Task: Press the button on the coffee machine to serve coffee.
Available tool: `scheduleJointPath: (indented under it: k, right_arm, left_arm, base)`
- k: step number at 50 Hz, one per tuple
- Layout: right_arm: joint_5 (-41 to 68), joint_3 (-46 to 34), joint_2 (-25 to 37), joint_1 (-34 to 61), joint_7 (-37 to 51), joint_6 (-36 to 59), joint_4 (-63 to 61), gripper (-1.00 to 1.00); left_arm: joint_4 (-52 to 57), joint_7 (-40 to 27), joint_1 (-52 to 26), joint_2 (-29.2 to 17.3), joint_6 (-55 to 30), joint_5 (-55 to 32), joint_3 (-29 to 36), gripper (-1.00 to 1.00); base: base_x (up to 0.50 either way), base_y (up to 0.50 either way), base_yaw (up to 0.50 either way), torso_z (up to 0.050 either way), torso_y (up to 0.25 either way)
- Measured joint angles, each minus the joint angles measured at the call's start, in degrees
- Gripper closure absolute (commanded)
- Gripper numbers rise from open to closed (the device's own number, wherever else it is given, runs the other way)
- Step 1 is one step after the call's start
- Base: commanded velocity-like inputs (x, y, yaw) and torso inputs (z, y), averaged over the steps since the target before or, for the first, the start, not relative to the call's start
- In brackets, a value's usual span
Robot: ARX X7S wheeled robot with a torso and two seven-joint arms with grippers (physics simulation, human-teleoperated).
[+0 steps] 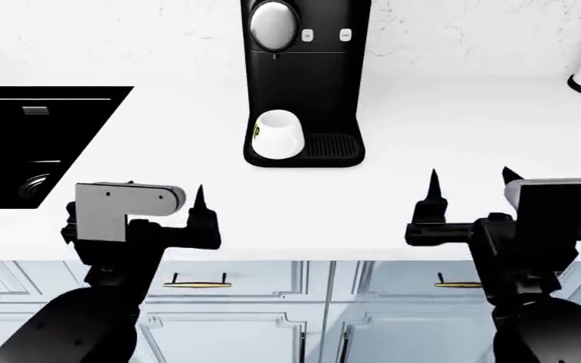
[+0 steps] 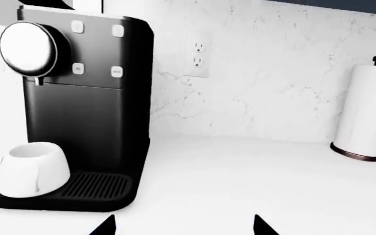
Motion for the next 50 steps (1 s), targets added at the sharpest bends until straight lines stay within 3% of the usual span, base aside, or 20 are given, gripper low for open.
scheduleJointPath:
  k: [9,18,50]
  right_arm:
    - [2.98,1.87,1.83,7.01,-0.92,6.02,1.37,-1.0]
    - [4.23,3.7,3.3,9.13,-0.89,8.96,1.06,-1.0]
    - [5.17,4.72,4.9,7.62,-1.41,8.74,0.58,-1.0]
  left_arm:
    - [-3.62,1.94,-8.69,-1.74,-5.48,-2.62,-1.02,-1.0]
    - [-6.87,2.96,-12.49,-2.89,-6.67,-2.96,-1.02,-1.0]
    - [-8.41,2.97,-12.79,-4.48,-6.16,-3.17,-1.76,-1.0]
  base:
    - [0.0,0.0,0.0,0.0,0.0]
    - [0.04,0.02,0.0,0.0,0.0]
    - [0.43,0.05,0.0,0.0,0.0]
